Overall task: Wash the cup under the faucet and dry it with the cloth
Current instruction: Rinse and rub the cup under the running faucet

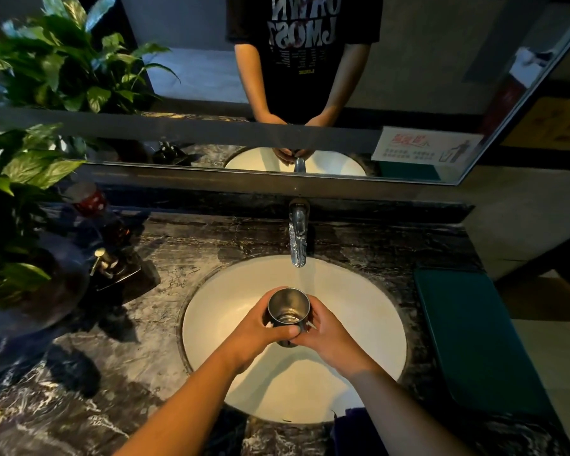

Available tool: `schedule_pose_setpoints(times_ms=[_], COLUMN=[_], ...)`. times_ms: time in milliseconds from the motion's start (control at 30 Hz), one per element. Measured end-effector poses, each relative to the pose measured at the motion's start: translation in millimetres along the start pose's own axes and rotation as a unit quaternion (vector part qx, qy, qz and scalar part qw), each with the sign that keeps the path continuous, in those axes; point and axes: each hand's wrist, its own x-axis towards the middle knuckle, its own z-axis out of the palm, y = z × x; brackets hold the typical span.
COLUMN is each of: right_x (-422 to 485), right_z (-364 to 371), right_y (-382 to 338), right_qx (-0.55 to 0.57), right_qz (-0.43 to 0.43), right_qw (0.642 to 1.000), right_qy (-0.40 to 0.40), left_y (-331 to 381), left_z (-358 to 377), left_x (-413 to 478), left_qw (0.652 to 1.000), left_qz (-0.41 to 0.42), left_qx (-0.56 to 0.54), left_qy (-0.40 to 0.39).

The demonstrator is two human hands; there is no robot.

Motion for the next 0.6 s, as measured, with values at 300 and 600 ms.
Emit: schedule_pose_setpoints(times_ms=[300,600], right_x=[3,11], right_z=[-15,-33], right_y=[-8,-31], right_qx=[-0.021,-0.091], right_qz=[0.011,0.053], right_qw=[1.000,0.994], right_qy=[-0.020,-0.012], left_y=[-6,-13], left_z=[-3,20], left_x=[-2,-6], left_qw=[0.994,0.952], left_qz=[-0.047,-0.109], left_qx=[-0.096,-0.279], left_qy=[0.018,0.063])
